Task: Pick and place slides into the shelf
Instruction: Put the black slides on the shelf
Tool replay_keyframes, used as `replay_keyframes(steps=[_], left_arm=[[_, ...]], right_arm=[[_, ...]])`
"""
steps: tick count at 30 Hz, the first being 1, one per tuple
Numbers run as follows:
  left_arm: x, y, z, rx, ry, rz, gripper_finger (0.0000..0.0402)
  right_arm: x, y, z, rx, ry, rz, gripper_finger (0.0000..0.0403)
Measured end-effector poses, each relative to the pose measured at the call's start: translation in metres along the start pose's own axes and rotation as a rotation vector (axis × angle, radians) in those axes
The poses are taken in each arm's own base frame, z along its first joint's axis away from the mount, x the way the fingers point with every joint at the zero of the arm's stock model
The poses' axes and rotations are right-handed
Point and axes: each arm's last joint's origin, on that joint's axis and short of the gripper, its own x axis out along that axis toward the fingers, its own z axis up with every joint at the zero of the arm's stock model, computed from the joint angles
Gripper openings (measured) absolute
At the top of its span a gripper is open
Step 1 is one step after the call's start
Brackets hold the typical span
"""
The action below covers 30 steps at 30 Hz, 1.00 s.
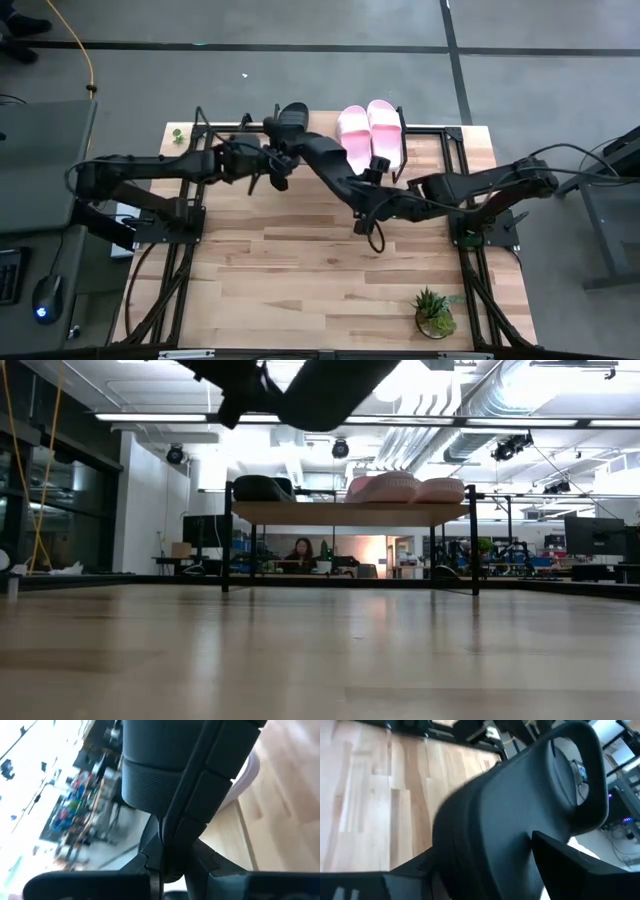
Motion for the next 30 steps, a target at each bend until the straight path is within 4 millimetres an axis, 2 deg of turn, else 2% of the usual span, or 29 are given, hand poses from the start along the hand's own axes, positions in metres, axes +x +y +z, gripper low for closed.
replay_keyframes(steps=[12, 22, 30], left_arm=[[0.008, 0.032, -0.039, -0.047, -0.174, -0.088, 0.0030], [0.012, 0.054, -0.062, -0.050, -0.255, -0.041, 0.0029], [0.033, 0.060, -0.094, -0.071, -0.275, -0.082, 0.0029]], right_arm=[[-0.026, 0.014, 0.009, -0.060, -0.124, 0.088, 0.0233], [-0.028, 0.016, 0.009, -0.063, -0.132, 0.119, 0.0233], [-0.028, 0.017, 0.010, -0.055, -0.144, 0.134, 0.0233]])
